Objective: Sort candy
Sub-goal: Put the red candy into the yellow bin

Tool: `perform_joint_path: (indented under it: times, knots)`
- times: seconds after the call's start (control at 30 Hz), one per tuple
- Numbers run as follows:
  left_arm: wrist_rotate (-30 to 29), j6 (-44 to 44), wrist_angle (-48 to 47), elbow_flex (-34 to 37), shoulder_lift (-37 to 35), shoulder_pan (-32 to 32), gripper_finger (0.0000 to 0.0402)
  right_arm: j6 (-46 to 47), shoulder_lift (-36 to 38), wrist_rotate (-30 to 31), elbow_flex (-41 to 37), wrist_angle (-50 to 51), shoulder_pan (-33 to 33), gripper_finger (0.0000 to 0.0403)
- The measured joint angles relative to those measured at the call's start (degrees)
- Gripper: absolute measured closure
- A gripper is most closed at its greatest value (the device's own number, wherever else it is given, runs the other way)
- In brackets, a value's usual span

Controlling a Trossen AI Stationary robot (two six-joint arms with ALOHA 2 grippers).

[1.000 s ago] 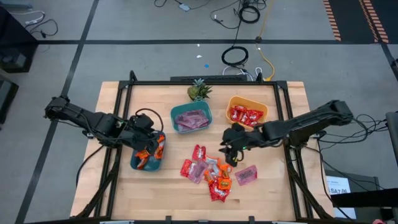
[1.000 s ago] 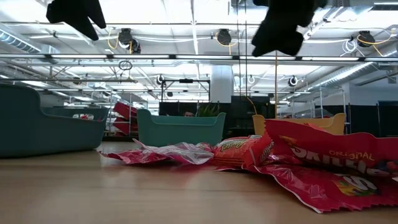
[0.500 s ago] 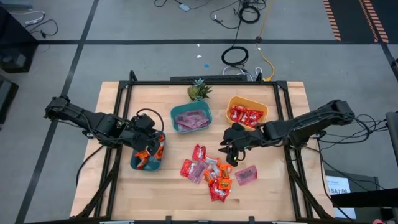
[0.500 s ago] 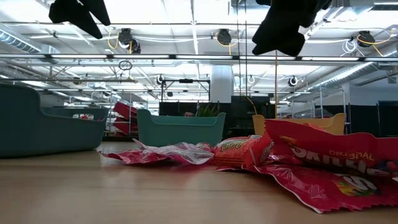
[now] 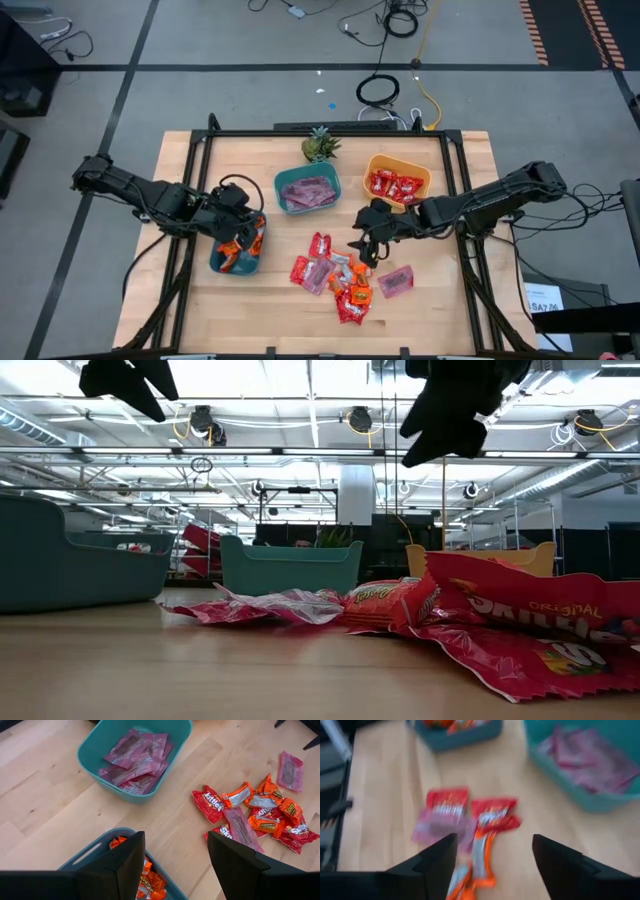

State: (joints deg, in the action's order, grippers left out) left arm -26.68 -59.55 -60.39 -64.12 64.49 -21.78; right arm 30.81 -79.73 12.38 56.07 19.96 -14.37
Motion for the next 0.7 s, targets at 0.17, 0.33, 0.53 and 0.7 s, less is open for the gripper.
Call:
perform_joint_path:
  times: [0.17,0.33,0.53,0.7]
  knots:
    - [0.00,0.00,-0.02,0.00,0.00,0.00,0.0178,5.25,0.01,10.95,0.00,-3.18,0.00,0.0121]
    - [0.00,0.01,-0.07,0.00,0.00,0.00,0.0178,6.67,-2.72,17.81,0.09,-3.99,0.16,0.0115]
    - [-0.42,0.37,-0.15,0.00,0.00,0.00,0.0178,6.84,-11.40,16.21,0.09,-14.01,0.48,0.0118]
    - [-0.44,0.37,-0.15,0.00,0.00,0.00,0.0178,7.15,-17.24,15.98,0.36,-15.57,0.55,0.0117]
